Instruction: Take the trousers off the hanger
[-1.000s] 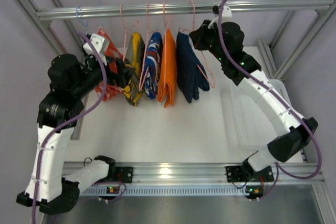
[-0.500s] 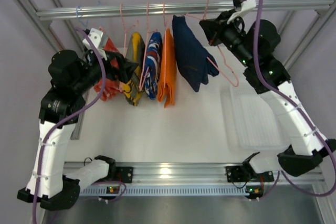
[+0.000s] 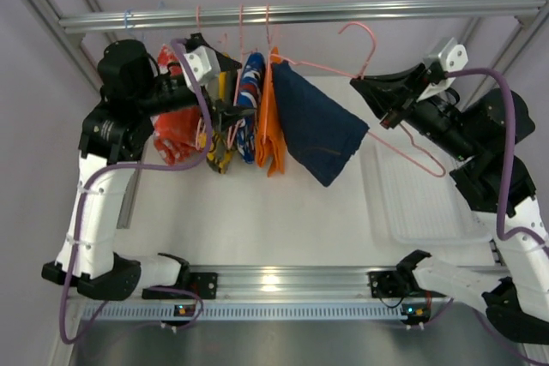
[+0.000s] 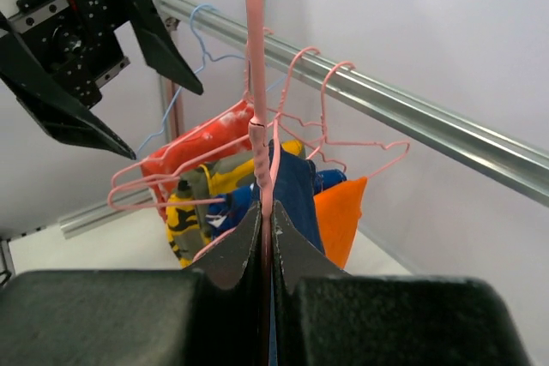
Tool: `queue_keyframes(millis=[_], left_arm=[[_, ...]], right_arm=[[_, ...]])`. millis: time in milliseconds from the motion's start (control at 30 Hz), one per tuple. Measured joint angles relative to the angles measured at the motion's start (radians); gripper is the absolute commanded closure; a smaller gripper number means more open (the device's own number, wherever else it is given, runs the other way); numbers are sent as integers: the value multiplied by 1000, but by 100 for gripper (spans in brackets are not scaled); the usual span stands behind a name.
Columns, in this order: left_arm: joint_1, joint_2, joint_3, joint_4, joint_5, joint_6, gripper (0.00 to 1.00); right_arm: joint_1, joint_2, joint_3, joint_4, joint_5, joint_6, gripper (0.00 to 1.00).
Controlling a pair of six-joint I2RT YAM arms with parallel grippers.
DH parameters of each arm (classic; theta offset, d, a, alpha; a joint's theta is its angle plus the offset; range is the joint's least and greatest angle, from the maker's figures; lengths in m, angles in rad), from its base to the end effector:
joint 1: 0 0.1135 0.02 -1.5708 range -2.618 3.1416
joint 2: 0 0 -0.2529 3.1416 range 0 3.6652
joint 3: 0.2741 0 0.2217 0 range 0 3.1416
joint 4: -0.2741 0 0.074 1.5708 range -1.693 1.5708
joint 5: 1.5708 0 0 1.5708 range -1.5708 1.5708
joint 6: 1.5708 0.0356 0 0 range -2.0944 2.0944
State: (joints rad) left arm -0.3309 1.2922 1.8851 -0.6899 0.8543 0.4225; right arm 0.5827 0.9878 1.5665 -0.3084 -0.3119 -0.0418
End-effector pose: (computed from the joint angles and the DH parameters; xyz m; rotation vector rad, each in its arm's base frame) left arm 0.1718 -0.0874 0.5162 1.1630 1.2032 -0.6390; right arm 0.1030 0.0810 0.5204 -0.6629 1.1684 0.6614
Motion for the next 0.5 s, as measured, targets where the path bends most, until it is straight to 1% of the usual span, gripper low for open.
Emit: queue_keyframes(millis=[100, 233, 367, 500], left_arm=[[-65, 30, 24, -14, 41, 79, 1], [-182, 46, 27, 2, 31, 103, 1], [-291, 74, 43, 33, -26, 116, 2], [-394, 126, 71, 54, -135, 179, 5]], right_arm=[[0, -30, -30, -10, 0, -1, 100], [0, -54, -56, -50, 35, 0, 100], [2, -87, -92, -92, 93, 0, 100], [2, -137, -141, -114, 109, 13, 100]])
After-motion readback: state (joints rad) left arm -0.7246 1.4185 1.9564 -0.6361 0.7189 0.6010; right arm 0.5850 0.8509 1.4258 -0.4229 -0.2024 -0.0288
